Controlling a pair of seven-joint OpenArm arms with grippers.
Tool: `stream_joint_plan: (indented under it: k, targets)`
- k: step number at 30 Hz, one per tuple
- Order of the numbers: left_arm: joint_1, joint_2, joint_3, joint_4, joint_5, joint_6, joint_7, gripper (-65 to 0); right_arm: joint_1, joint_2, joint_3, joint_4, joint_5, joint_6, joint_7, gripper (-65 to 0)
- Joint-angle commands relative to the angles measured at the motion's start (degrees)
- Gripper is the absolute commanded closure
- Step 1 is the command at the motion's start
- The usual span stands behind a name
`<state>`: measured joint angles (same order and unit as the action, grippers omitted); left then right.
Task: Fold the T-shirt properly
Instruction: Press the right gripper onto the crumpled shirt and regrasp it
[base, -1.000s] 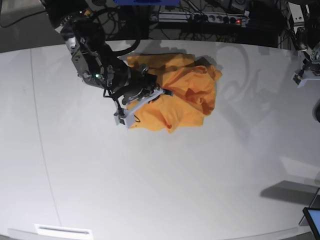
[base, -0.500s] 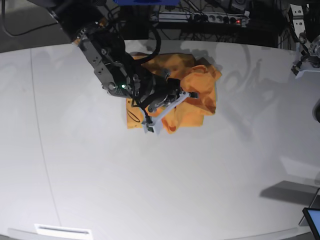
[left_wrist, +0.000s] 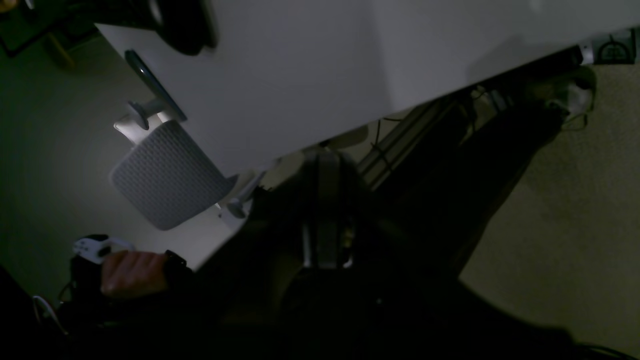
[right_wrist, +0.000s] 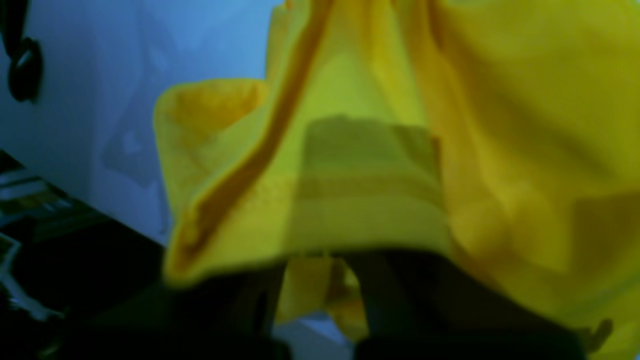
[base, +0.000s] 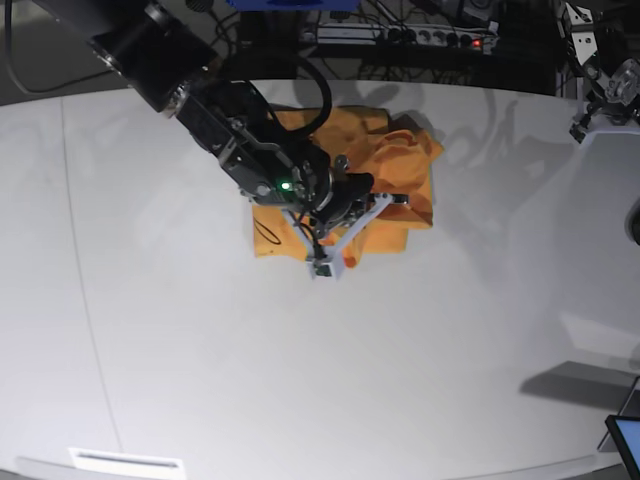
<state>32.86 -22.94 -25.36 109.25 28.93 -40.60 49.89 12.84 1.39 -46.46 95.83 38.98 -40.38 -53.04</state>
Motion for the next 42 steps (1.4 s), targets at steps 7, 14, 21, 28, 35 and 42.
stream_joint_plan:
  k: [7, 14, 21, 28, 35, 42]
  targets:
    - [0.3, -1.0, -0.6, 1.0, 1.2, 0.6, 0.4, 0.0, 4.9, -3.8, -1.0, 0.5, 0.4, 0.4, 0.8, 0.0]
    - [0.3, -0.9, -0.6, 1.4, 1.1, 0.6, 0.4, 0.0, 6.5, -5.1, -1.1, 0.9, 0.4, 0.4, -2.2, 0.0]
    - [-1.1, -0.8, -0.1, 1.4, 1.1, 0.6, 0.4, 0.0, 7.3, -5.8, -1.1, 4.7, 0.4, 0.4, -4.4, 0.0]
    - [-2.1, -0.1, -0.1, 1.4, 1.1, 0.6, 0.4, 0.0, 11.5, -6.3, -0.7, 10.3, 0.4, 0.4, -11.4, 0.0]
    - [-2.2, -0.1, -0.4, 1.4, 1.1, 0.6, 0.4, 0.0, 11.6, -2.8, 4.0, 11.2, 0.0, 0.4, -16.2, 0.0]
    - [-2.2, -0.1, -0.2, 1.4, 1.0, 0.6, 0.4, 0.0, 8.1, 4.8, 8.6, 11.2, 0.0, 0.4, -16.0, 0.0]
